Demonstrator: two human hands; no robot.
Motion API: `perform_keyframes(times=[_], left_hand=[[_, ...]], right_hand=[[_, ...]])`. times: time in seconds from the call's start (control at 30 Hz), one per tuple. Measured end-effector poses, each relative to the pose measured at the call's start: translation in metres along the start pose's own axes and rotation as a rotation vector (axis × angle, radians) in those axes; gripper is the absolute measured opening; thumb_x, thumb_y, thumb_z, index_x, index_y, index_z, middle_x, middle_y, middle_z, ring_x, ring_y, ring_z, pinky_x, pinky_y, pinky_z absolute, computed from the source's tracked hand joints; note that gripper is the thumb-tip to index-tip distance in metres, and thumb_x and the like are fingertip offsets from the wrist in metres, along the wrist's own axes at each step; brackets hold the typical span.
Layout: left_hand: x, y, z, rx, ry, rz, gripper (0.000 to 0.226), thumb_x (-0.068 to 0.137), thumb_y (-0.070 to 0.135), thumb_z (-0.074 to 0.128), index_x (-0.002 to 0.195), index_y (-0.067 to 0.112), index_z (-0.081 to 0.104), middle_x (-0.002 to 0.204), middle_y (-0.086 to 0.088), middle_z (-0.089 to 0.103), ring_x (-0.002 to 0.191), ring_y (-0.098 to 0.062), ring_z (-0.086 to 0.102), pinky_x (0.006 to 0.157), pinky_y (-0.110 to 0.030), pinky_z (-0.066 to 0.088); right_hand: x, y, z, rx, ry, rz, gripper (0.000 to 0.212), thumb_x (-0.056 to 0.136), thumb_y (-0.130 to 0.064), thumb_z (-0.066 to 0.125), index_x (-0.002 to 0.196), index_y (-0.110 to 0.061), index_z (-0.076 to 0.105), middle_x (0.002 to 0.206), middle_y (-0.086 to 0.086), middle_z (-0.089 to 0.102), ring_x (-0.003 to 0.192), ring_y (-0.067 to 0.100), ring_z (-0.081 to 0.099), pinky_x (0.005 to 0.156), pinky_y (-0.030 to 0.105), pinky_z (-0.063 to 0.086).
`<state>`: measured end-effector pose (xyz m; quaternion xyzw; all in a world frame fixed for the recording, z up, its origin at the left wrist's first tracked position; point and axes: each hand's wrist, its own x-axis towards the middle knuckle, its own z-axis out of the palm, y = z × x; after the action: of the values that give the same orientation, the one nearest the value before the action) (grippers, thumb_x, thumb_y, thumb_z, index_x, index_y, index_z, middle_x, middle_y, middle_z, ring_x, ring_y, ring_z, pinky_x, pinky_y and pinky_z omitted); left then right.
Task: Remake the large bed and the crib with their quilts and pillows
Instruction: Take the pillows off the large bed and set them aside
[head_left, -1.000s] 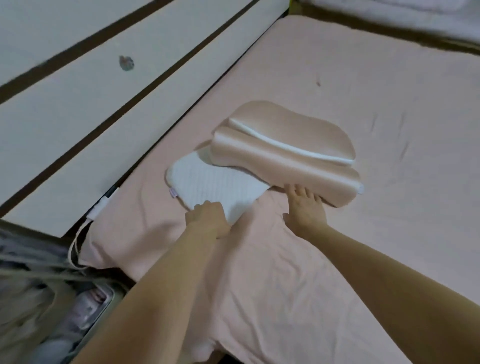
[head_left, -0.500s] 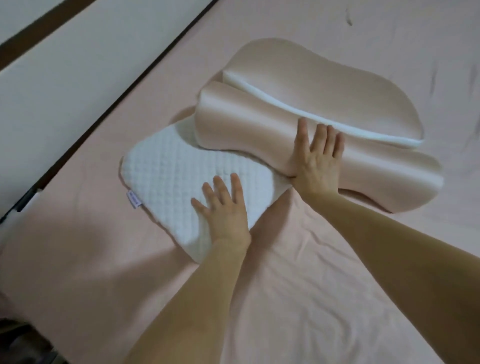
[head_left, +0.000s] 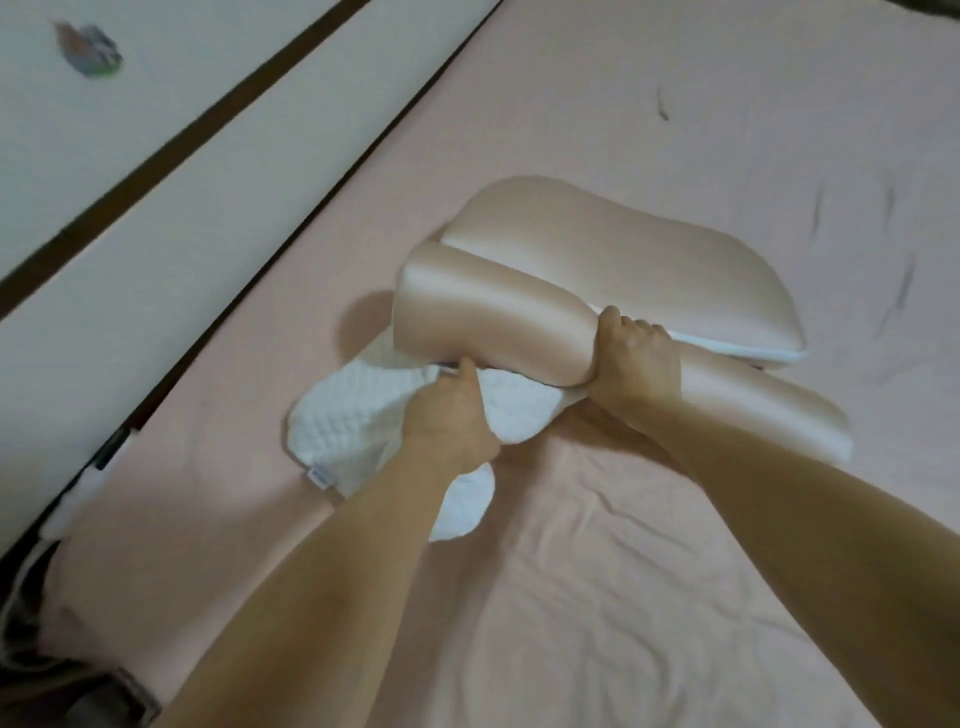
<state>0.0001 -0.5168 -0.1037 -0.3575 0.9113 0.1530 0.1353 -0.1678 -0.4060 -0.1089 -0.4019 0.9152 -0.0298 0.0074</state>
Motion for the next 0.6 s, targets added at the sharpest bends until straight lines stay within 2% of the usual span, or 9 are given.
perform_keyframes(times=[0.07, 0.2, 0.37, 0.47, 0.53, 0.6], left_hand=[[-0.019, 0.020, -0.028, -0.055, -0.033, 0.003, 0.060, 0.074, 0.029, 0.068, 0.127, 0.013, 0.044, 0.115, -0.009, 0.060, 0.105, -0.030, 0.060, 0.073, -0.031, 0.042], [-0.071, 0.056, -0.088, -0.177, -0.072, -0.057, 0.039, 0.072, 0.025, 0.062, 0.109, 0.014, 0.057, 0.105, -0.006, 0.065, 0.095, -0.027, 0.060, 0.070, -0.028, 0.042], [-0.133, 0.080, -0.166, -0.334, 0.063, -0.049, 0.047, 0.065, 0.033, 0.059, 0.108, 0.015, 0.065, 0.106, -0.007, 0.070, 0.097, -0.028, 0.064, 0.078, -0.031, 0.051], [-0.180, 0.104, -0.207, -0.375, 0.141, -0.011, 0.037, 0.071, 0.028, 0.064, 0.105, 0.013, 0.057, 0.104, -0.011, 0.065, 0.095, -0.034, 0.060, 0.073, -0.032, 0.047], [-0.215, 0.126, -0.230, -0.364, 0.173, 0.110, 0.052, 0.072, 0.027, 0.066, 0.118, 0.015, 0.044, 0.109, -0.011, 0.062, 0.097, -0.036, 0.058, 0.076, -0.036, 0.046], [-0.236, 0.147, -0.245, -0.304, 0.196, 0.245, 0.077, 0.073, 0.027, 0.068, 0.138, 0.020, 0.027, 0.108, -0.013, 0.061, 0.098, -0.038, 0.057, 0.078, -0.037, 0.045]], right_hand=[[-0.024, 0.005, -0.032, 0.044, -0.037, 0.062, 0.057, 0.063, -0.043, 0.076, 0.096, -0.007, 0.046, 0.084, 0.011, 0.063, 0.080, 0.035, 0.061, 0.064, 0.033, 0.032], [-0.068, 0.022, -0.100, 0.194, -0.019, 0.235, 0.055, 0.071, -0.052, 0.069, 0.098, -0.008, 0.050, 0.089, 0.013, 0.065, 0.083, 0.036, 0.062, 0.062, 0.034, 0.038], [-0.129, 0.055, -0.192, 0.289, 0.033, 0.414, 0.069, 0.062, -0.059, 0.045, 0.105, -0.007, 0.056, 0.097, 0.015, 0.066, 0.089, 0.037, 0.062, 0.072, 0.037, 0.045], [-0.185, 0.079, -0.241, 0.339, 0.064, 0.569, 0.055, 0.066, -0.046, 0.049, 0.103, -0.007, 0.056, 0.093, 0.014, 0.065, 0.086, 0.038, 0.060, 0.072, 0.039, 0.047], [-0.228, 0.093, -0.264, 0.390, 0.081, 0.701, 0.040, 0.072, -0.035, 0.053, 0.102, -0.008, 0.056, 0.088, 0.011, 0.063, 0.082, 0.036, 0.058, 0.069, 0.036, 0.044], [-0.262, 0.102, -0.276, 0.467, 0.099, 0.827, 0.035, 0.073, -0.033, 0.052, 0.098, -0.009, 0.057, 0.083, 0.009, 0.061, 0.079, 0.035, 0.057, 0.068, 0.034, 0.044]])
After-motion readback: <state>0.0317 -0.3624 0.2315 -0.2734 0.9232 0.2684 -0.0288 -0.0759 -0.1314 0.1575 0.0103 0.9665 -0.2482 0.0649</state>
